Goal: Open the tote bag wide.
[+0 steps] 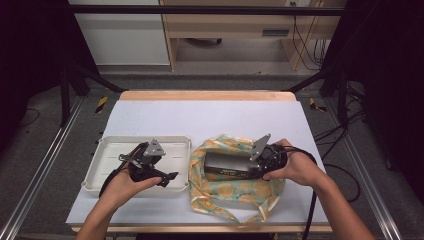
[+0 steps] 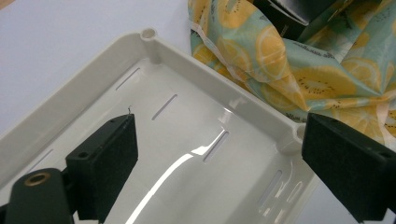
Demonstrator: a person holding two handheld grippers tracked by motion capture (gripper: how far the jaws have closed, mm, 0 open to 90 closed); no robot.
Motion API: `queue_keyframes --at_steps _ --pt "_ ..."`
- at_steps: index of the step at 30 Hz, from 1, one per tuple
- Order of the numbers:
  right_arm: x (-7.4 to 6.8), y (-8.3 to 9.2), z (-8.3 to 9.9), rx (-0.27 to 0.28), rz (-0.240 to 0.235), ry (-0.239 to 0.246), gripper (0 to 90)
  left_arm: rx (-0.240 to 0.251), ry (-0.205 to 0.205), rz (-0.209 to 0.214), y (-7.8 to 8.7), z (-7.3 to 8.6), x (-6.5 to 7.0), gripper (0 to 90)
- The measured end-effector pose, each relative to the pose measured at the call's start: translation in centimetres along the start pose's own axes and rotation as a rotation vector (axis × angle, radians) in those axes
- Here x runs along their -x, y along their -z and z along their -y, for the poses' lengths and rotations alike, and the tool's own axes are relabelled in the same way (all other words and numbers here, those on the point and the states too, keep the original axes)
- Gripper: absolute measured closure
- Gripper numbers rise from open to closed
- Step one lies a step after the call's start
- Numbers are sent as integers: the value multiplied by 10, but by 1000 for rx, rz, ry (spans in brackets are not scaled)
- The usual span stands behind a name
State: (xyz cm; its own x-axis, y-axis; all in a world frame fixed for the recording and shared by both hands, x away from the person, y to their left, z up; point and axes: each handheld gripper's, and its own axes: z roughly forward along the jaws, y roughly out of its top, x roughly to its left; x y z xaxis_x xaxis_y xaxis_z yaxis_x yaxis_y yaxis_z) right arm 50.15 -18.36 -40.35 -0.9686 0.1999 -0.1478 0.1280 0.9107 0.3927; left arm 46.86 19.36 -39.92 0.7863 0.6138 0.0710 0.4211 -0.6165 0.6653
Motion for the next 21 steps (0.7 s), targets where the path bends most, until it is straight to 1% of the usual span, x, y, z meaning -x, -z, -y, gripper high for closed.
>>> queue_keyframes --at_steps 3,4,8,11,15,20,21 --pt "0 3 0 27 7 -10 433 -1 0 1 0 0 1 111" --pt "0 4 -1 34 11 -5 433 0 0 2 0 0 1 110" --pt "-1 7 -2 40 14 -3 433 2 -4 2 0 0 1 110" --pt "-2 12 -2 53 15 4 434 4 -3 3 1 0 0 110" --pt "-4 20 2 82 31 -4 435 -1 -1 5 0 0 -1 109" --pt "-5 26 7 104 55 -12 435 -8 -3 8 -2 1 0 109" --pt "-6 27 7 106 52 -14 435 -10 -4 6 -2 1 0 109"
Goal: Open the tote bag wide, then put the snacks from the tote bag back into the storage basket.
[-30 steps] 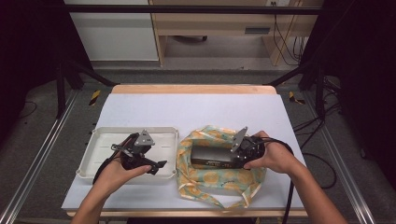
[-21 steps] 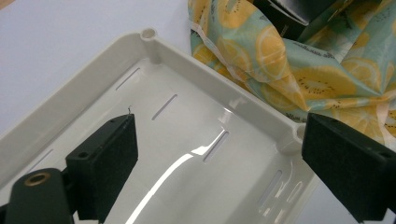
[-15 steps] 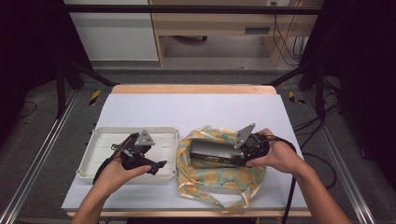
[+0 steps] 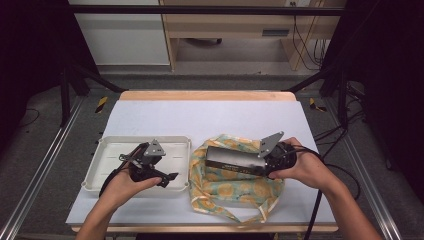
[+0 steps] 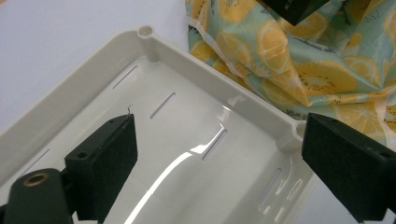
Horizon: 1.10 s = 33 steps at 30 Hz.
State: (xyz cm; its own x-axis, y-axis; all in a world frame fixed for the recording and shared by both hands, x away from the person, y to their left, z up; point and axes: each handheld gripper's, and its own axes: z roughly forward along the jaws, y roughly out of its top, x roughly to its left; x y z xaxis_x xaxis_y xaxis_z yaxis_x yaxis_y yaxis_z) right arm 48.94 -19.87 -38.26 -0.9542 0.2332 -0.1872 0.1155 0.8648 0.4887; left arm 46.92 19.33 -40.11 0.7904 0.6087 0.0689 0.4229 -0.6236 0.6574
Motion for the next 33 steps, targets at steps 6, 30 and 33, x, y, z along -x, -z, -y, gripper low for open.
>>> queue_keyframes --at_steps 6,30,33 --pt "-4 6 1 7 13 2 435 -13 -19 11 -3 0 2 104" --pt "-9 34 -13 37 22 -2 436 -115 -224 80 16 -44 -9 74" --pt "-10 35 -20 43 14 -7 436 -124 -259 93 22 -50 -7 74"
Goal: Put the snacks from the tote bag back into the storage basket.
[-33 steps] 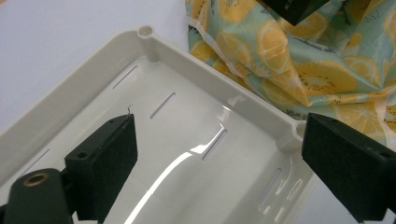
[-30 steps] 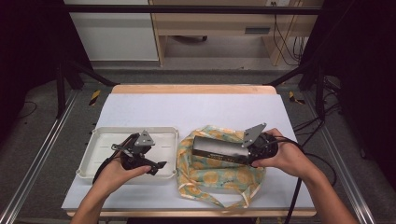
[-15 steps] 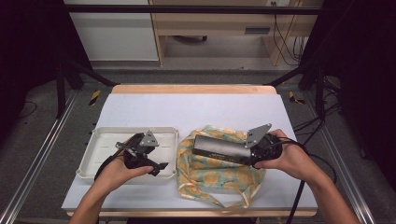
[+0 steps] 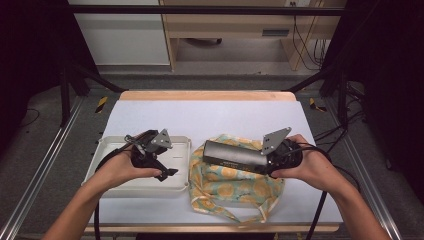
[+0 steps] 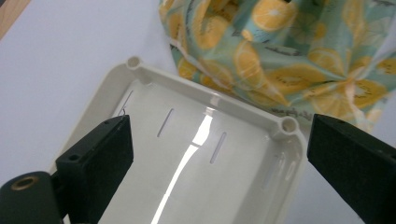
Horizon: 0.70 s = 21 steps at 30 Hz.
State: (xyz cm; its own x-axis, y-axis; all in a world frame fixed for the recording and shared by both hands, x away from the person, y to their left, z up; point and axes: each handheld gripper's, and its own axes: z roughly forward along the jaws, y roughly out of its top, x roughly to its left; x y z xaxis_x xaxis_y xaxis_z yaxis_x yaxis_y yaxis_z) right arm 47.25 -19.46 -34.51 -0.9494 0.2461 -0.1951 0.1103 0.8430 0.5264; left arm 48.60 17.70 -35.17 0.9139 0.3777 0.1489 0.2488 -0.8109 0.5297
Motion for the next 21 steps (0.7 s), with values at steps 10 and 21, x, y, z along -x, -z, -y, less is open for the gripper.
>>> queue_keyframes --at_steps 10,21 --pt "1 -11 -19 -15 -28 23 436 -103 -150 26 19 -31 0 92" --pt "-5 -31 -41 -42 -99 97 436 -227 -271 83 11 -50 15 119"
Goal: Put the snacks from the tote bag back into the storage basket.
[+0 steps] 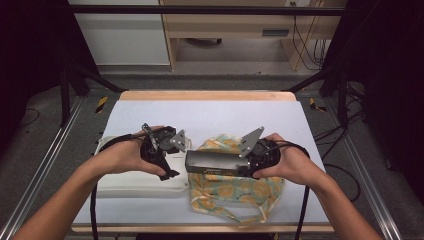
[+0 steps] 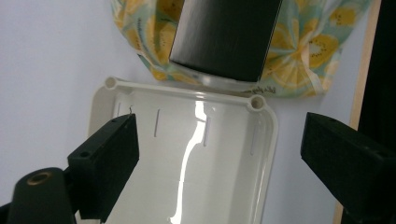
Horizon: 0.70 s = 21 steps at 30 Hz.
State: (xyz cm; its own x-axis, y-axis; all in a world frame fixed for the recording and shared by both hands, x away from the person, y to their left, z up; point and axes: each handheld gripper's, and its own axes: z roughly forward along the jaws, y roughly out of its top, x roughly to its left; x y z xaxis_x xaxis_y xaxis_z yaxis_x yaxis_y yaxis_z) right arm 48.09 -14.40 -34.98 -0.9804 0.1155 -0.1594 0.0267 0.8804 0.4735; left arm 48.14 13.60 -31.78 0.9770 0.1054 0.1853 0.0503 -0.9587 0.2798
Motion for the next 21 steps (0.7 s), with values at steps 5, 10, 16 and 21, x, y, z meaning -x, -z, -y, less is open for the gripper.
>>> queue_keyframes --at_steps 5,10,16,21 --pt "-4 -1 -14 -4 -16 24 436 -45 -42 27 -5 -9 5 130" --pt "-6 0 -21 -10 -24 32 435 -53 -62 40 -8 -15 4 139" --pt "-9 0 -26 -15 -40 44 436 -58 -73 70 -12 -23 3 189" --pt "-8 0 -27 0 -53 39 435 -82 -121 103 -18 -31 6 229"
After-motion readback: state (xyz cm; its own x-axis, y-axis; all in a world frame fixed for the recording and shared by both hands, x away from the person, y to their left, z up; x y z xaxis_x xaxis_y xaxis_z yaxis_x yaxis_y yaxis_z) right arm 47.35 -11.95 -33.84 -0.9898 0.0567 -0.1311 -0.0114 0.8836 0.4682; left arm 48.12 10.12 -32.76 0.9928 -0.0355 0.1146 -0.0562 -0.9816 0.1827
